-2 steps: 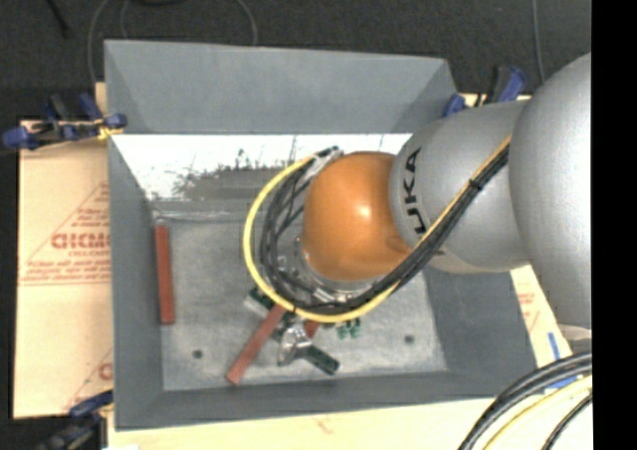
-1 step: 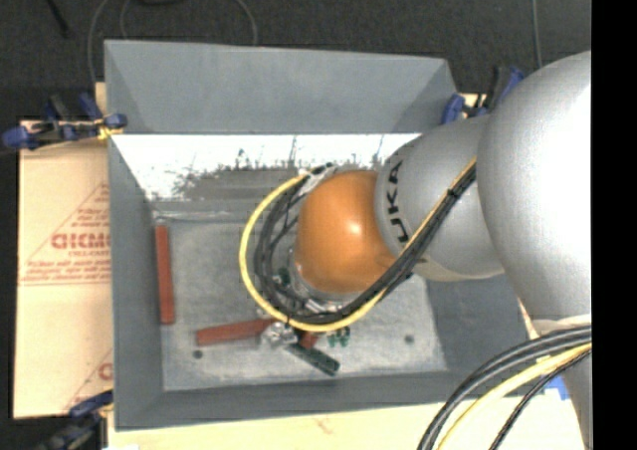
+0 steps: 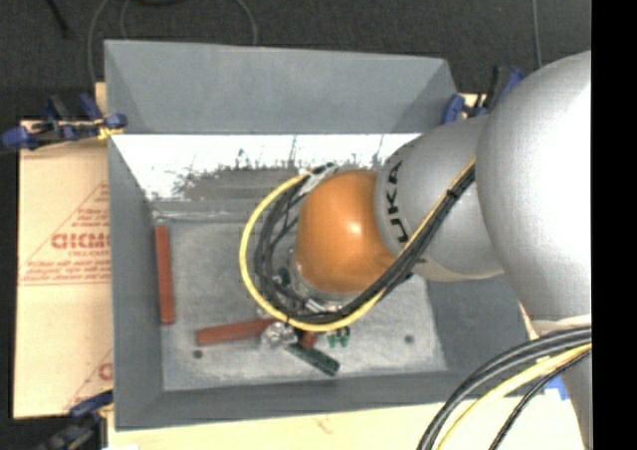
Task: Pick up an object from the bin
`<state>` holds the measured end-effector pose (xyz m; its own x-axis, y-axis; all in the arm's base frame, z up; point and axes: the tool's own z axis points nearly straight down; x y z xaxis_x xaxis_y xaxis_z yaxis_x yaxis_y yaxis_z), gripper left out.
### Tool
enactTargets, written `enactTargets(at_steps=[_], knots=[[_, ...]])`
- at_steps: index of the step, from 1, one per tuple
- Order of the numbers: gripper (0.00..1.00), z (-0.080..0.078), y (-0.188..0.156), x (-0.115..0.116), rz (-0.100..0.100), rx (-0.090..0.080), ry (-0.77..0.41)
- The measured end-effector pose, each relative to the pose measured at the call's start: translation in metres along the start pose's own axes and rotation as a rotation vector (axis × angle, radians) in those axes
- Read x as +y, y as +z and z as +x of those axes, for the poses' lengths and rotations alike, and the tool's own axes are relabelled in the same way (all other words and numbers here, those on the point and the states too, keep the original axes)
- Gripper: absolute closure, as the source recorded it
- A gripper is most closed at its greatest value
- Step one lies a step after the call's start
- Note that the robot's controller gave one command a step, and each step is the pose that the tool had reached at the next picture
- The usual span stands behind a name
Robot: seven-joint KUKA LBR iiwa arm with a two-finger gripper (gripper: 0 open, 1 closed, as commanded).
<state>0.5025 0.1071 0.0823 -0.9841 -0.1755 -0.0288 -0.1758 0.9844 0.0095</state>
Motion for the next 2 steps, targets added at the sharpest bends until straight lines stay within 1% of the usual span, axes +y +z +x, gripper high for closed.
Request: enactTargets(at_steps=[1, 2], knots=[[1.0, 0.0, 0.0, 0.0, 0.0, 0.0, 0.001], [1.0, -0.011, -0.136, 0.0, 0.009, 0.025, -0.079]])
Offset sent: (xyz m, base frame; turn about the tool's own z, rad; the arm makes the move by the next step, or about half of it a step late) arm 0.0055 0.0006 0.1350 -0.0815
